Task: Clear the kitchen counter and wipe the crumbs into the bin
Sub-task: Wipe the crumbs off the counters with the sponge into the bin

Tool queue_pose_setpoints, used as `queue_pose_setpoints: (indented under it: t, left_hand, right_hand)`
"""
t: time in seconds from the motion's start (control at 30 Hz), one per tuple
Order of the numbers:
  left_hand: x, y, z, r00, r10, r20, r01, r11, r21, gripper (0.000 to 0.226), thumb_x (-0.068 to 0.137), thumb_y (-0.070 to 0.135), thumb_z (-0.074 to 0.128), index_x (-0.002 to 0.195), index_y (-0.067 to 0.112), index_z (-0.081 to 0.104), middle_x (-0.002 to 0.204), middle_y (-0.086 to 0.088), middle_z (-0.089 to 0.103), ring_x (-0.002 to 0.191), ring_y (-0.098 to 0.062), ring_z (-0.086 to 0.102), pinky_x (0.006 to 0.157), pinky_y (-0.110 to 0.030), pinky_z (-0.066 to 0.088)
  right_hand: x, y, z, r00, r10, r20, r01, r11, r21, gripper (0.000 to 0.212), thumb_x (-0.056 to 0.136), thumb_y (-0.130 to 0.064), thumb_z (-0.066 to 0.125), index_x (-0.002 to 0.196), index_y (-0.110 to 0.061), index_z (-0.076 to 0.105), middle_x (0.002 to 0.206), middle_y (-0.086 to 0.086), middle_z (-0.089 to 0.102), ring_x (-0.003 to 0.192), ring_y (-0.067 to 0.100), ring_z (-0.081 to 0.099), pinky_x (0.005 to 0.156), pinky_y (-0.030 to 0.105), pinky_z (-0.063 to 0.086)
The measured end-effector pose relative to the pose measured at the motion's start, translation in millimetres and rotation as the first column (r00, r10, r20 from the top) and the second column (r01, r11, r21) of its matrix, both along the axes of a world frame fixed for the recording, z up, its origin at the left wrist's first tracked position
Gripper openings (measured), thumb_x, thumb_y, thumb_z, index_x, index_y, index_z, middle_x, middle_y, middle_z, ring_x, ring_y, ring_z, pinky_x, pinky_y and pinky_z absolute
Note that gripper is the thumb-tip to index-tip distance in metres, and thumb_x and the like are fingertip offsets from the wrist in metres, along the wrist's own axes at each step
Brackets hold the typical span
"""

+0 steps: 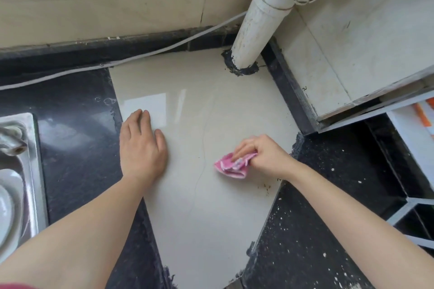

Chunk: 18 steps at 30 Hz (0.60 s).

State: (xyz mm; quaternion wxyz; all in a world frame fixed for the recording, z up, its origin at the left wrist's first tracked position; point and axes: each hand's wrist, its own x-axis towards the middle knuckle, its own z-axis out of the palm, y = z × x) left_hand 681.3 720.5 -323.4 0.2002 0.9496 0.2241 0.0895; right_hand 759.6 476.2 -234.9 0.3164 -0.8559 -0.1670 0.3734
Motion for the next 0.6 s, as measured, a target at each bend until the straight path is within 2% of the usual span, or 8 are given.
queue_pose_setpoints:
  t: [0.07,0.13,0.23,0.37,0.47,0.53,0.6]
  left_hand:
    - [0,0,0,1.000,-0.004,0.006,0.004,1.000,-0.006,0.049,0.091,0.019,0.037,0.134,-0.005,0.041,0.139,-0.024,0.040,0.128,-0.039,0.033,0.111,-0.044,0.025]
    - [1,1,-1,1.000,0.002,0.001,-0.002,1.000,-0.023,0.049,0.091,0.020,0.037,0.134,-0.003,0.040,0.140,-0.023,0.039,0.128,-0.038,0.032,0.111,-0.044,0.024]
    - [0,1,-1,1.000,-0.002,0.008,0.002,1.000,-0.018,0.049,0.091,0.020,0.037,0.135,-0.003,0.040,0.140,-0.022,0.039,0.128,-0.038,0.032,0.111,-0.044,0.025]
    - [0,0,-3,1.000,0.005,0.000,-0.005,0.999,-0.032,0.047,0.093,0.018,0.041,0.136,0.000,0.038,0.142,-0.020,0.037,0.130,-0.036,0.030,0.112,-0.044,0.024]
    - [1,-2,-3,1.000,0.008,0.000,-0.008,1.000,-0.022,0.049,0.092,0.021,0.036,0.135,-0.001,0.038,0.141,-0.021,0.037,0.128,-0.038,0.030,0.111,-0.045,0.024]
    - [0,-3,-3,1.000,0.004,0.002,-0.004,1.000,0.001,0.051,0.091,0.023,0.033,0.134,-0.002,0.039,0.140,-0.023,0.038,0.126,-0.039,0.031,0.110,-0.046,0.024]
    - [0,-3,-4,1.000,0.001,0.001,-0.001,1.000,0.017,0.051,0.090,0.023,0.033,0.133,-0.003,0.039,0.139,-0.023,0.038,0.125,-0.040,0.032,0.110,-0.046,0.024]
  right_hand:
    - [10,38,-8,0.984,0.046,0.170,-0.054,0.998,0.045,0.042,0.070,0.016,0.052,0.094,-0.007,0.076,0.088,-0.004,0.069,0.086,0.009,0.058,0.074,0.008,0.037]
    - [13,76,-22,0.962,0.052,0.266,-0.080,0.993,0.092,0.047,0.069,0.017,0.047,0.100,-0.006,0.074,0.102,0.010,0.070,0.099,0.026,0.059,0.088,0.021,0.037]
    - [4,95,-38,0.938,0.115,0.327,-0.142,0.988,0.058,0.041,0.073,0.011,0.053,0.103,-0.008,0.073,0.112,0.008,0.068,0.108,0.031,0.051,0.096,0.036,0.036]
    - [-23,42,-40,0.934,0.253,0.253,-0.260,0.965,-0.003,0.029,0.074,0.003,0.059,0.093,-0.011,0.077,0.102,0.004,0.070,0.097,0.017,0.045,0.088,0.029,0.035]
    - [-36,-11,-27,0.959,0.274,0.073,-0.263,0.956,-0.130,0.028,0.073,0.001,0.059,0.086,-0.015,0.078,0.093,-0.002,0.069,0.092,0.008,0.048,0.086,0.028,0.039]
    - [-30,-30,-16,0.982,0.186,-0.015,-0.187,0.975,-0.120,0.031,0.067,0.003,0.058,0.082,-0.014,0.078,0.086,-0.002,0.070,0.086,0.009,0.056,0.081,0.030,0.047]
    - [-9,-29,-7,1.000,-0.026,-0.009,0.026,1.000,-0.009,0.026,0.066,-0.002,0.061,0.076,-0.019,0.078,0.079,-0.010,0.069,0.082,0.004,0.058,0.076,0.025,0.046]
